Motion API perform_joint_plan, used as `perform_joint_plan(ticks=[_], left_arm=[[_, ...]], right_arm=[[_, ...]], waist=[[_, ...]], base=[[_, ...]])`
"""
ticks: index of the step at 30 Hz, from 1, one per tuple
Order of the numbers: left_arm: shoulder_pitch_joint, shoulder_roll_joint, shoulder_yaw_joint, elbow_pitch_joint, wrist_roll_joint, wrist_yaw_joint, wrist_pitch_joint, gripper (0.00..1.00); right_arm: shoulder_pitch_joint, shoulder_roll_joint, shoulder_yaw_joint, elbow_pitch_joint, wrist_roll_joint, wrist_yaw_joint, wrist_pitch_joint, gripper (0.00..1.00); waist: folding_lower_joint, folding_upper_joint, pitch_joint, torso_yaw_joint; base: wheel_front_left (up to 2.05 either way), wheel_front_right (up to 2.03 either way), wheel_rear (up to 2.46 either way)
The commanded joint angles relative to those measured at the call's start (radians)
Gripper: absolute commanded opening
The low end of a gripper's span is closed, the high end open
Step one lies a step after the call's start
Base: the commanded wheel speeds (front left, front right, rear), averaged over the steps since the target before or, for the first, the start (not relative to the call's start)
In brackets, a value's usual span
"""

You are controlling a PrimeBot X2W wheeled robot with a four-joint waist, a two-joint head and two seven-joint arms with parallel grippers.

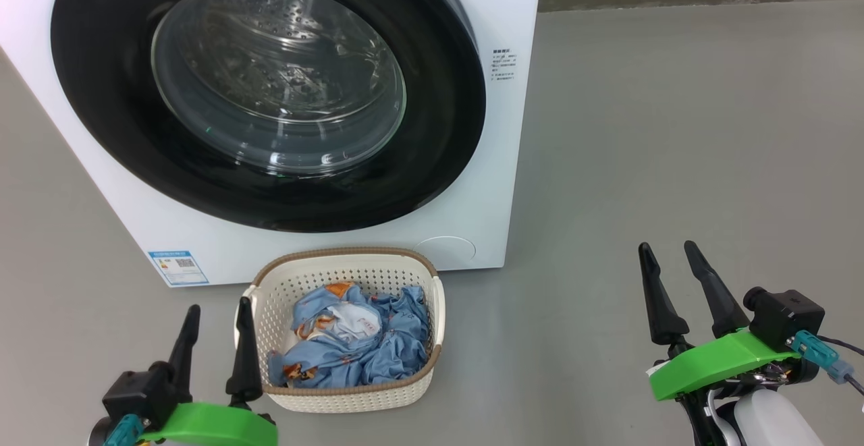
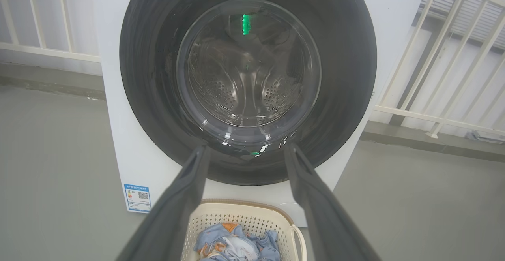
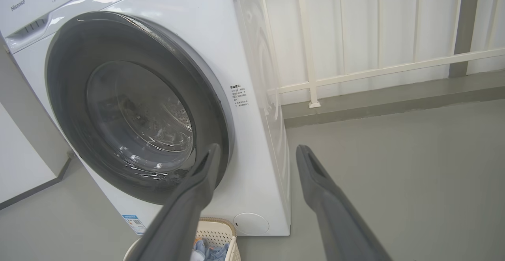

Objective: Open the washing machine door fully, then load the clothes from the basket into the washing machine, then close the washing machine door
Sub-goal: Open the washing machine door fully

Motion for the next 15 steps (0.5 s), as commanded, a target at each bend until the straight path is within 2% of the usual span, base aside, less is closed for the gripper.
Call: perform_joint_plan(ticks=[1,15], left_arm=[[-0.044,0.018,0.027,-0.020,-0.004,0.006,-0.009,1.00],[-0.040,0.021,0.026,-0.032,-0.006,0.011,-0.009,1.00]], right_arm=[[-0.038,-0.007,0.023,-0.022,-0.011,0.006,-0.011,1.00],[-0.040,-0.007,0.015,-0.020,-0.014,0.006,-0.011,1.00]], waist=[[0.0000,0.0000,0.000,0.000],[0.0000,0.0000,0.010,0.003]], base=[[0.00,0.00,0.00],[0.00,0.00,0.00]])
